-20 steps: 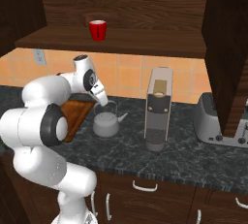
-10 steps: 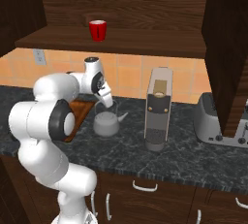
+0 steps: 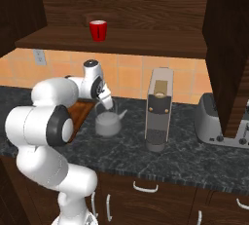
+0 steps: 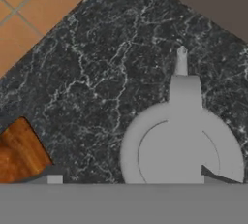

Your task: Pick the kettle from the counter and place it on the tray. Then pick the mug from the cabinet and place it on the tray. Then close the cabinet doors.

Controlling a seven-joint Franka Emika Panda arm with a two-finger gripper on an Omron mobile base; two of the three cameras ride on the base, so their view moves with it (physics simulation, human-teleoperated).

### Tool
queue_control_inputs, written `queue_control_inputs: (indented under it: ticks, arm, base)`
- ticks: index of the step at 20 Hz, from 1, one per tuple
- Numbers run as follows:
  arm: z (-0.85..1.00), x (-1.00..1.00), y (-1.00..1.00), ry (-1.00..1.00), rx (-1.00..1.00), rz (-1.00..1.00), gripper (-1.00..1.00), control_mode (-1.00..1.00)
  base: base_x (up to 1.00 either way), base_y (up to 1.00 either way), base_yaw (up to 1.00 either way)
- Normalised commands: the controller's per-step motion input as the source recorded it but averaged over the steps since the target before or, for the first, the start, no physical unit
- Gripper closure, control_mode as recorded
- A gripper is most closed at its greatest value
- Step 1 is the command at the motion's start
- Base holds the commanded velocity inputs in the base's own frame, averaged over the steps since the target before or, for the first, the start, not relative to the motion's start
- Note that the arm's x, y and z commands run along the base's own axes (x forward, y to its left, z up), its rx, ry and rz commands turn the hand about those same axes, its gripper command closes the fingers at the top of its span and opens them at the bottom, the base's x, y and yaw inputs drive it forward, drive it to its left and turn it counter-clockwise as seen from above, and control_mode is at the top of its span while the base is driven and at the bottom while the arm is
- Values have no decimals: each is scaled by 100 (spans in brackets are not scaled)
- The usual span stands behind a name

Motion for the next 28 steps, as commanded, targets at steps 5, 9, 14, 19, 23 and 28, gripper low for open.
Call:
queue_control_inputs:
  ticks: [5, 9, 14, 19, 23, 28]
  arm:
    - [-16, -22, -3, -17, 0, 0, 100, -100]
    - [40, -16, 0, 4, 0, 4, 100, -100]
    - [81, -47, 5, 3, 0, 17, 100, -100]
    - [34, -52, 35, 3, 1, 11, 100, -100]
    - [7, -26, 61, 0, 0, -3, 100, -100]
    - [-19, -29, 60, -15, 0, -9, 100, -100]
  base:
    - [0, 0, 0]
    - [0, 0, 0]
    - [0, 0, 0]
    - [0, 0, 0]
    - [0, 0, 0]
    - [0, 0, 0]
